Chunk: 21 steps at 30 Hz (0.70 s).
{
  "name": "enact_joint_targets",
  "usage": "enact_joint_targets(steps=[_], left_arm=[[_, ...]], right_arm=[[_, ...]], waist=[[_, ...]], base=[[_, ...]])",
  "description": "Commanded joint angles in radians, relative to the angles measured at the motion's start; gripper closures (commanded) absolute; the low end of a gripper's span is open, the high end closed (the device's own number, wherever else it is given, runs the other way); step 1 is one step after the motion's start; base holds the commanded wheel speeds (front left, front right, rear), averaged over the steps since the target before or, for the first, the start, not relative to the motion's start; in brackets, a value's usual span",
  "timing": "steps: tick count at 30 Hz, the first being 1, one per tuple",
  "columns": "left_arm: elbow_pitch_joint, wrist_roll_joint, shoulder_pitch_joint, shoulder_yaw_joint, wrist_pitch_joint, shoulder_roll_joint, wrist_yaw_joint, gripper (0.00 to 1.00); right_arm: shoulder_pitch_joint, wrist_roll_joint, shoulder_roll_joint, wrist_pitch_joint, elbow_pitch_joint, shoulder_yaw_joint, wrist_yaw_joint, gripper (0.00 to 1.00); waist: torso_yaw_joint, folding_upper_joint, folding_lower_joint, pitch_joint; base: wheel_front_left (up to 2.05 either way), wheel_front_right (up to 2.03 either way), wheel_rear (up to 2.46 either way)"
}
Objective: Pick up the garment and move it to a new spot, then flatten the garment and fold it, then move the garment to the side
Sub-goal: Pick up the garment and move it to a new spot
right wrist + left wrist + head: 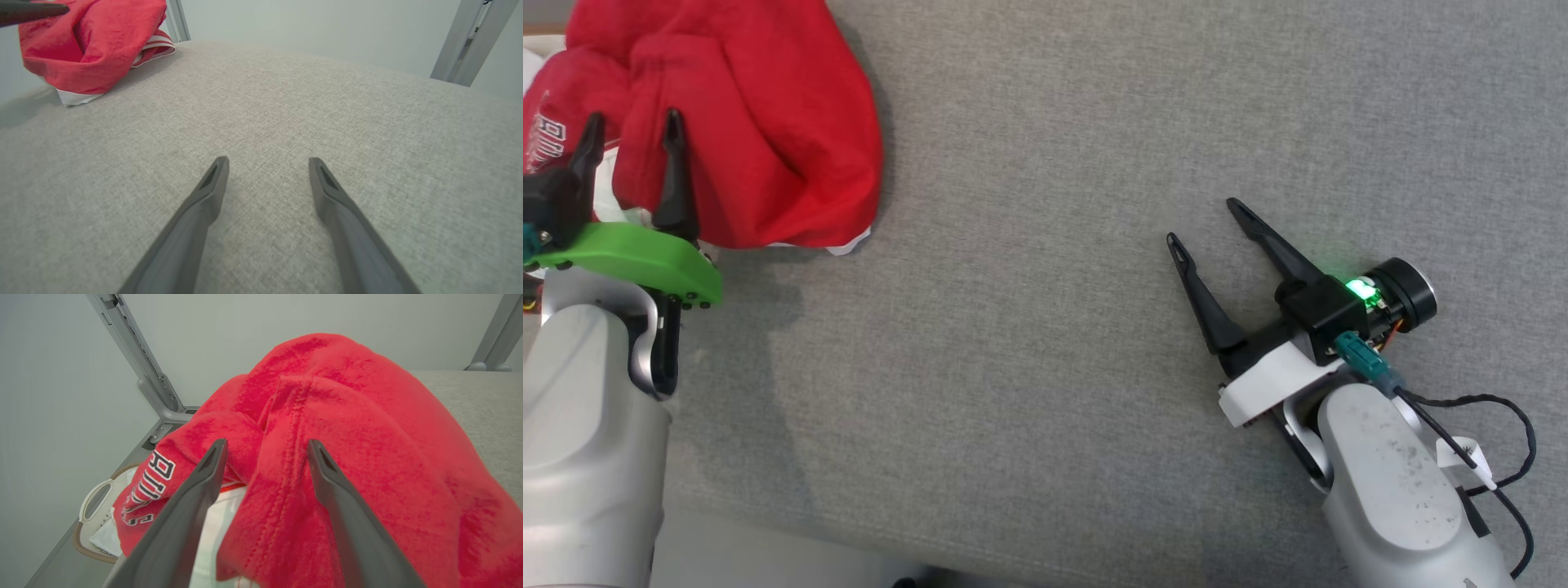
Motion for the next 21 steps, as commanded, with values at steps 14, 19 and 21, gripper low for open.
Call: enact_joint_targets(steps=[14, 19, 21], left_arm=[[0.018, -0.039, 0.006, 0.010, -0.001, 0.055, -0.003, 1.00], [-0.145, 0.010, 0.005, 0.032, -0.001, 0.081, -0.003, 1.00], [-0.213, 0.026, -0.002, 0.026, -0.001, 0.085, -0.003, 1.00]], right_arm=[[0.030, 0.062, -0.021, 0.005, 0.001, -0.028, -0.003, 0.00], [0.057, 0.093, -0.014, 0.001, -0.005, -0.025, -0.002, 0.00], [0.070, 0.109, -0.013, 0.001, -0.005, -0.025, -0.002, 0.00]], waist=[[-0.100, 0.0000, 0.0000, 0.002], [-0.129, 0.0000, 0.0000, -0.082], [-0.147, 0.0000, 0.0000, -0.117]], base=[[0.00, 0.00, 0.00], [0.00, 0.00, 0.00], [0.00, 0.00, 0.00]])
